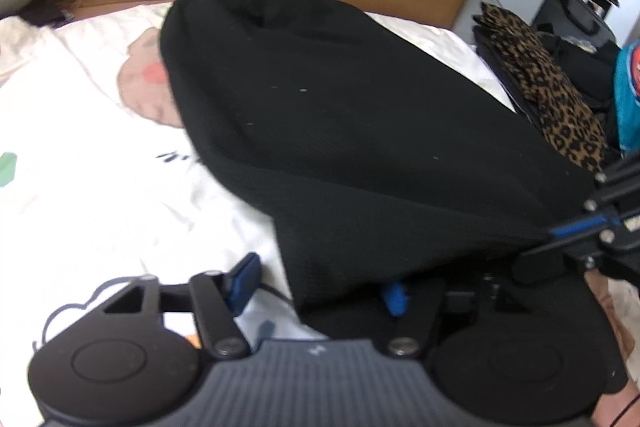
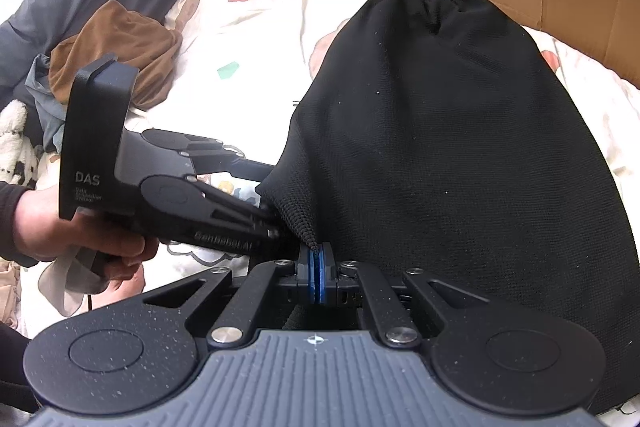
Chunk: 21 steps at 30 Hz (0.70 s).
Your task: Fold clothes
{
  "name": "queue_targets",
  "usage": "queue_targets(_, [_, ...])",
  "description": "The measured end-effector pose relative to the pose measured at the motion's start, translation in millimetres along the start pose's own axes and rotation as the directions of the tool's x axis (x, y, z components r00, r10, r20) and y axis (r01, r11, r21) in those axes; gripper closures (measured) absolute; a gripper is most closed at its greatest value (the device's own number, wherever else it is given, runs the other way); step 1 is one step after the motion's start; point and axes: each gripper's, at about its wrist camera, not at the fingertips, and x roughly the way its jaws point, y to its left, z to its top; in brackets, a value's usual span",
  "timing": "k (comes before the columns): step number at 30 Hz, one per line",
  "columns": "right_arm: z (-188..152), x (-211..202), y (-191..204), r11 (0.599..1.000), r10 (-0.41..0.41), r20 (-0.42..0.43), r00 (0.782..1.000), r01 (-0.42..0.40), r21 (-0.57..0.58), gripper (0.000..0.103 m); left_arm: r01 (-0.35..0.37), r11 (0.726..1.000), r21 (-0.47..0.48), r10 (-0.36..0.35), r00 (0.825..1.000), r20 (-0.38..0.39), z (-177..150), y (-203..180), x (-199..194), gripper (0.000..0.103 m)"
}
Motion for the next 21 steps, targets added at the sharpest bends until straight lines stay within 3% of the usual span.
queue_targets(3, [-2, 1, 2, 1.0, 0.022, -0.016, 1.0, -0.022, -0.007, 0.101, 0.004, 1.0, -0.02, -0.004, 1.0, 0.0, -1, 4, -4, 0.06])
queue_targets(5, [-4, 2, 4, 0.999, 0.035, -0.029, 0.999, -0.036, -0.013, 0.1, 0.007, 0.999, -0.033, -0.007, 1.0, 0.0, -1, 7, -6, 0.077])
queue_targets(8, [-8, 4, 8, 0.998, 0.06, -0.052, 0.997, -0.061, -0.013, 0.097, 0.013, 0.999, -0.049, -0.013, 1.0, -0.004, -5, 10, -11, 0.087])
queue_targets(10, [-10, 5, 10, 0.997, 0.077, -0.066, 0.995, -0.078, -0.013, 0.095, 0.015, 0.998, -0.058, -0.015, 1.0, -0.008, -8, 14, -14, 0.091])
queue_targets(14, [-13, 1, 12, 0.994, 0.103, -0.06, 0.993, -0.104, -0.012, 0.07, 0.017, 0.997, -0.072, -0.018, 1.0, -0.014, -12, 23, -19, 0.094])
queue_targets(18, [-17, -1, 7, 0.994, 0.113, -0.064, 0.992, -0.113, 0.008, 0.07, 0.023, 0.997, -0.073, -0.024, 1.0, -0.019, -15, 32, -26, 0.097])
queue_targets(21, [-22, 4, -3, 0.998, 0.063, -0.083, 0.995, -0.061, 0.016, 0.07, 0.027, 0.998, -0.056, -0.028, 0.999, -0.02, -17, 36, -29, 0.097])
